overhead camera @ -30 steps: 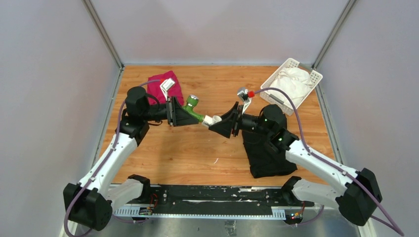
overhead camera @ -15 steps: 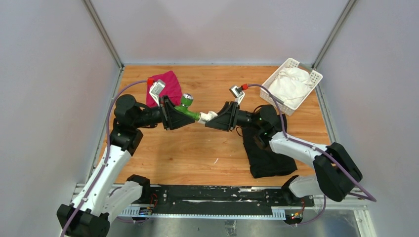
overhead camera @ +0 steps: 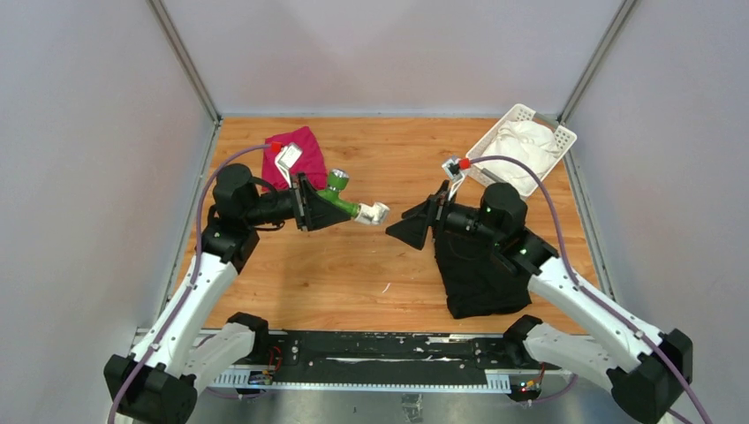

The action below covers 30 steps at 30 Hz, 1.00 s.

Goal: Install the water faucets

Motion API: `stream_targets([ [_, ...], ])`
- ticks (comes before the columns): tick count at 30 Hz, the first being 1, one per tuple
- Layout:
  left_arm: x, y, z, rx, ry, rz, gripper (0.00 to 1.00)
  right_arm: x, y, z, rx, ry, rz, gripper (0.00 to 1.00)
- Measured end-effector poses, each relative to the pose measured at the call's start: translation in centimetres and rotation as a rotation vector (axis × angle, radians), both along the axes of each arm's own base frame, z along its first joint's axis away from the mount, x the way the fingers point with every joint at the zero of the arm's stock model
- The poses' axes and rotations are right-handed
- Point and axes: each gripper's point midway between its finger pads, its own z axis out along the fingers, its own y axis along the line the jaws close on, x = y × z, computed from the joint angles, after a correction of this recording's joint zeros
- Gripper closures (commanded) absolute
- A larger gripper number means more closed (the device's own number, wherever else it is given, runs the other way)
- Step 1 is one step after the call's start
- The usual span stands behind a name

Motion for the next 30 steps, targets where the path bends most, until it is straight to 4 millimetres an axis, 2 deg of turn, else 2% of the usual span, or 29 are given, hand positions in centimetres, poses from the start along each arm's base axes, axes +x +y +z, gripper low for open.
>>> stream_targets([
  [3,0.5,-0.4,-0.7,0.010,0.107,-0.023,1.00,0.7,-2.6,-0.7,-0.140,-0.106,-0.130,0.02],
  [6,1.1,-0.8,-1.2,0.007,0.203,-0.047,1.00,0.7,-4.8,-1.6,-0.258,-0.214,-0.208,0.10],
  [9,1.4,-1.1,-2.0,0.000,0.316,-0.049,1.00,0.0,-6.1,-1.1,-0.348,-0.397,-0.240,0.11],
  [11,1.3,-1.1,-1.9,-0.009,0.365,-0.046,1.00,-0.5,-6.3,-0.3,-0.385,-0.524,-0.248,0.08],
  [16,1.0,-1.2,-1.8,-0.034,0.469,-0.043,1.00,-2.4,-4.3,0.6,-0.445,-0.892,-0.206,0.01],
  [20,0.8,-1.2,-1.9,-0.046,0.531,-0.044,1.00,-3.1,-1.4,-1.4,-0.542,-1.145,-0.162,0.01],
  [24,0.8,-1.2,-1.8,-0.051,0.550,-0.042,1.00,-2.2,0.9,-3.3,-0.712,-1.364,-0.161,0.01],
  [30,0.9,-1.2,-1.8,-0.052,0.552,-0.037,1.00,0.0,1.2,-2.7,-0.887,-1.590,-0.309,0.01],
])
